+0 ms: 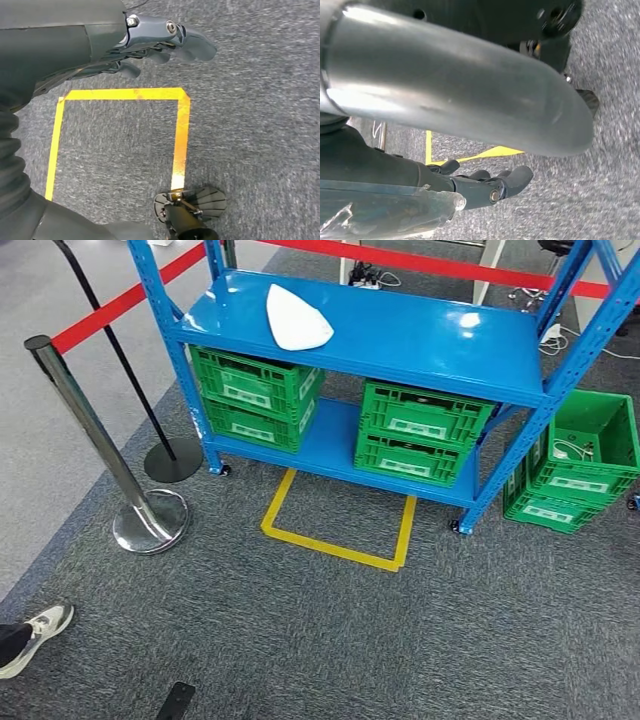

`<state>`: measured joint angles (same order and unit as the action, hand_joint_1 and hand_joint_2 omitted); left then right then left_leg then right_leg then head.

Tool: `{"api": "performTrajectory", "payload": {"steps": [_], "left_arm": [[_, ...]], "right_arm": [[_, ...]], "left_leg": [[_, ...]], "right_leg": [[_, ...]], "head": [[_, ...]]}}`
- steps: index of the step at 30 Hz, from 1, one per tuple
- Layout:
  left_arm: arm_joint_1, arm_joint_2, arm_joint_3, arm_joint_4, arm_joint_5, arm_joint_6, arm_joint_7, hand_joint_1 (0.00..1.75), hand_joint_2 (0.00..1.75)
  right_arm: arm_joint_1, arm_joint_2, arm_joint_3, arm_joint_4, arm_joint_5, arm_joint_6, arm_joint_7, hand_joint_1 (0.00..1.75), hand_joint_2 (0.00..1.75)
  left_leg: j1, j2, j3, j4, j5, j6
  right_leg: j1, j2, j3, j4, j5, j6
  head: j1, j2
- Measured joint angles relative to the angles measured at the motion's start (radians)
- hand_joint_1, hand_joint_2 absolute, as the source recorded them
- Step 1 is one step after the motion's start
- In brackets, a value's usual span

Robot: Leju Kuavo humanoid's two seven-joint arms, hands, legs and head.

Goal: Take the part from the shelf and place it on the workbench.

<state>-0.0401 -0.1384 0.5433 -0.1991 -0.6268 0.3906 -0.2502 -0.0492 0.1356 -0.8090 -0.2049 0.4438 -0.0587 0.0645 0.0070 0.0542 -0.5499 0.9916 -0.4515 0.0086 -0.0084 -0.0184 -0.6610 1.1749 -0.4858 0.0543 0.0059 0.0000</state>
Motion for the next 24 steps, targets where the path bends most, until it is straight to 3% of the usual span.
{"api": "performTrajectory", "payload": {"steps": [2, 3, 5, 6, 8, 9, 11, 13, 16, 17, 20, 21, 24], "left_arm": [[0.0, -0.001, 0.001, 0.0, 0.0, 0.0, 0.0, 0.0, 1.75], [0.0, -0.001, 0.001, 0.0, 0.0, 0.0, 0.0, 0.0, 1.75], [-0.001, -0.002, 0.001, 0.0, 0.0, 0.0, 0.0, 0.0, 1.75], [-0.002, -0.002, 0.001, 0.0, 0.0, 0.0, 0.0, 0.0, 1.75], [-0.004, -0.003, 0.001, 0.0, -0.001, 0.0, 0.0, 0.0, 1.75], [-0.004, -0.003, 0.002, 0.0, -0.001, 0.0, 0.0, 0.0, 1.75], [-0.001, -0.003, 0.002, 0.0, -0.002, 0.0, 0.0, 0.0, 1.75], [0.001, -0.003, 0.002, 0.0, -0.003, 0.0, 0.0, 0.0, 1.75], [0.002, -0.003, 0.002, 0.0, -0.003, 0.0, 0.0, 0.0, 1.75], [0.002, -0.003, 0.002, 0.0, -0.003, 0.0, 0.0, 0.0, 1.75], [-0.001, -0.004, 0.001, 0.0, -0.007, 0.0, -0.003, 0.0, 1.75], [-0.003, -0.004, 0.002, 0.0, -0.009, 0.0, -0.003, 0.0, 1.75], [-0.005, -0.004, 0.002, 0.0, -0.012, 0.001, -0.003, 0.0, 1.75]], "right_arm": [[-0.005, -0.001, 0.0, 0.0, 0.0, 0.0, 0.0, 0.0, 0.0], [-0.007, -0.001, 0.001, 0.0, 0.0, 0.001, 0.0, 0.0, 0.0], [-0.008, -0.001, 0.001, 0.0, 0.0, 0.001, -0.001, 0.0, 0.0], [-0.005, -0.001, 0.001, 0.0, 0.0, 0.002, -0.001, 0.0, 0.0], [-0.003, -0.002, 0.001, 0.0, 0.001, 0.0, -0.001, 0.0, 0.0], [-0.004, -0.002, 0.001, 0.0, 0.001, 0.0, -0.001, 0.0, 0.0], [-0.009, -0.003, 0.001, 0.0, 0.001, -0.001, 0.0, 0.0, 0.0], [-0.01, -0.003, 0.001, 0.0, 0.001, -0.001, 0.0, 0.0, 0.0], [-0.009, -0.003, 0.001, 0.0, 0.001, -0.001, 0.0, 0.0, 0.0], [-0.008, -0.003, 0.001, 0.0, 0.001, -0.001, 0.001, 0.0, 0.0], [-0.005, -0.003, 0.001, 0.0, 0.002, 0.0, 0.003, 0.0, 0.0], [-0.004, -0.003, 0.001, 0.0, 0.002, -0.001, 0.003, 0.0, 0.0], [0.003, -0.003, 0.001, 0.0, 0.004, -0.001, 0.004, 0.0, 0.0]], "left_leg": [[-0.006, 0.015, 0.005, 0.003, -0.005, -0.01], [-0.009, 0.023, 0.006, 0.004, -0.006, -0.015], [-0.011, 0.04, 0.008, 0.002, -0.006, -0.025], [-0.01, 0.038, 0.008, 0.006, -0.012, -0.03], [-0.007, 0.006, -0.014, 0.059, -0.051, -0.042], [-0.005, -0.017, -0.04, 0.116, -0.082, -0.046], [-0.004, -0.038, -0.1, 0.239, -0.136, -0.049], [-0.004, -0.042, -0.126, 0.289, -0.153, -0.049], [-0.004, -0.043, -0.13, 0.294, -0.149, -0.049], [-0.003, -0.046, -0.119, 0.266, -0.123, -0.047], [0.002, -0.099, -0.025, 0.05, -0.015, -0.033], [0.004, -0.109, -0.006, 0.007, -0.003, -0.025], [0.005, -0.087, -0.003, -0.001, 0.004, -0.007]], "right_leg": [[0.005, -0.033, 0.063, -0.114, 0.03, -0.007], [0.008, -0.04, 0.075, -0.137, 0.031, -0.013], [0.009, -0.023, 0.074, -0.141, 0.032, -0.026], [0.007, -0.014, 0.073, -0.143, 0.034, -0.032], [0.002, 0.003, 0.073, -0.147, 0.039, -0.043], [0.0, 0.012, 0.071, -0.147, 0.041, -0.048], [0.0, 0.031, 0.068, -0.147, 0.043, -0.053], [0.0, 0.041, 0.067, -0.147, 0.043, -0.054], [-0.001, 0.046, 0.067, -0.147, 0.044, -0.054], [-0.001, 0.058, 0.067, -0.147, 0.045, -0.052], [0.0, 0.117, 0.057, -0.147, 0.054, -0.03], [0.0, 0.13, 0.05, -0.148, 0.058, -0.021], [-0.002, 0.096, 0.032, -0.128, 0.044, -0.009]], "head": [[0.0, 0.0], [-0.001, 0.0], [-0.002, 0.0], [-0.003, 0.0], [-0.007, 0.0], [-0.01, 0.0], [-0.013, 0.0], [-0.014, 0.0], [-0.014, 0.0], [-0.014, 0.0], [-0.014, 0.0], [-0.015, 0.0], [-0.01, 0.0]]}}
